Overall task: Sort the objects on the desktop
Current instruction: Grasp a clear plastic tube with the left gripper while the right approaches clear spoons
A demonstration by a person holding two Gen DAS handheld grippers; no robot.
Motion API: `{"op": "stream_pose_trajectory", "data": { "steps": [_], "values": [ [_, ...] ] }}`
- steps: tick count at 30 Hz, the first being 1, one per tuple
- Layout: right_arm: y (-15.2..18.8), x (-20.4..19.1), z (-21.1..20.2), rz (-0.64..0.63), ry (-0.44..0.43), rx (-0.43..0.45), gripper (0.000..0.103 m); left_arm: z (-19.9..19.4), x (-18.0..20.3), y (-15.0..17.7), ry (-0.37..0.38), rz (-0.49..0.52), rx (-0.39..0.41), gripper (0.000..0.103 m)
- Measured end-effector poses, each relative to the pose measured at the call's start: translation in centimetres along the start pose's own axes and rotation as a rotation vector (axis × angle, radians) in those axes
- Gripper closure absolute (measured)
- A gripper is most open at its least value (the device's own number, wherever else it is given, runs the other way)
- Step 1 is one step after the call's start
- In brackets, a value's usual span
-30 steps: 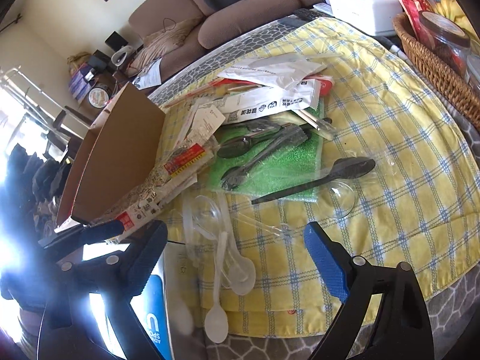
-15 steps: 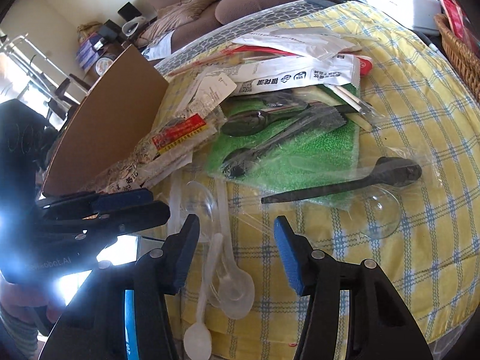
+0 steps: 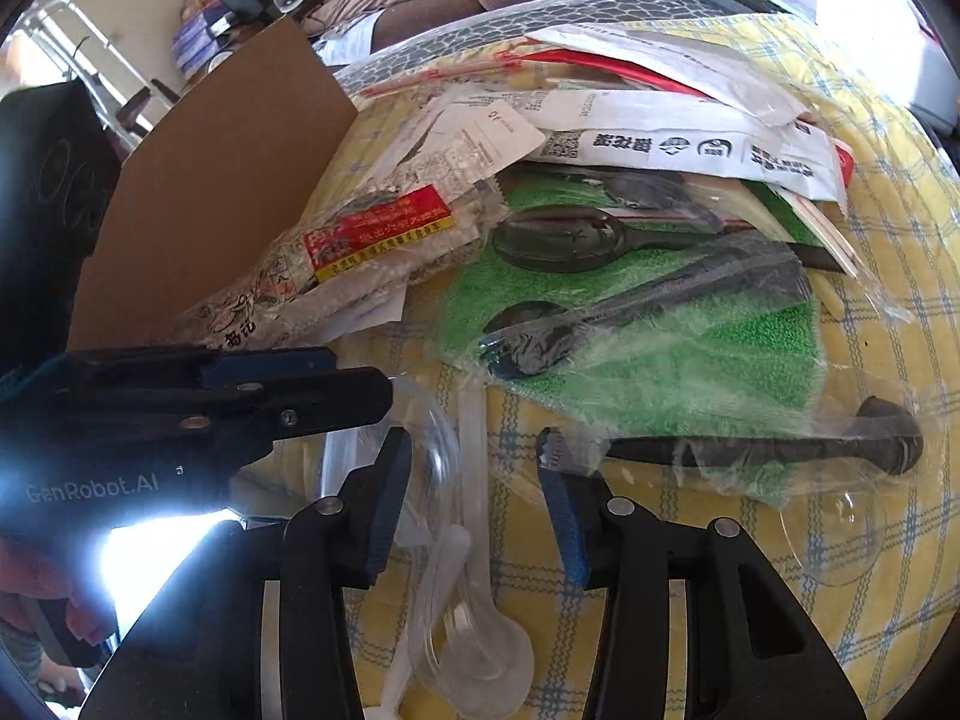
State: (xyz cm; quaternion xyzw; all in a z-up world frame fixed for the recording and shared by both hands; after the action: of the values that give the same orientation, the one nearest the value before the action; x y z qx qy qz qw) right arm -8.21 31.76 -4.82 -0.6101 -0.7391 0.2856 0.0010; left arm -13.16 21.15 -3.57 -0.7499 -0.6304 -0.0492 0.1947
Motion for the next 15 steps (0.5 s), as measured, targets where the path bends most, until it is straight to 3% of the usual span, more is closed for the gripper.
{"op": "stream_pose_trajectory", "data": {
  "steps": [4, 5, 6, 8, 15],
  "values": [
    [-0.1, -0.8, 0.4, -0.053, 0.027, 0.001, 0.058, 0.7, 0.0, -0.1, 0.010, -0.009, -0.010, 0.067],
    [-0.2, -0.9, 0.4, -0.065, 0.038, 0.000, 0.065, 0.7, 0.0, 0.0, 0.015, -0.010, -0.008, 0.067],
    [-0.1, -1.0, 0.5, -0.080, 0.057, -0.001, 0.080, 0.6, -0.1, 0.0, 0.019, -0.010, -0.004, 0.074],
    [0.0, -1.0, 0.3, -0.097, 0.068, 0.008, 0.087, 0.5, -0.3, 0.1, 0.024, -0.012, -0.001, 0.080],
    [0.1, 0.8, -1.5, 0.009, 0.008, 0.065, 0.091, -0.8, -0.6, 0.3, 0.065, -0.024, 0.024, 0.085]
  ]
}}
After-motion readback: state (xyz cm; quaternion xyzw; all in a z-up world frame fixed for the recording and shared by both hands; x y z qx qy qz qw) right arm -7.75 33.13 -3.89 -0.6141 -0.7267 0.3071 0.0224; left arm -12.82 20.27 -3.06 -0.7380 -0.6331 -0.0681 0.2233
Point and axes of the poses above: each gripper's, at about its wrist camera, not at the fingertips, and z roughly the way its jaws point, x to its right, y to its underside, the point moved 1 cm from there along z, roughly the way its jaws point
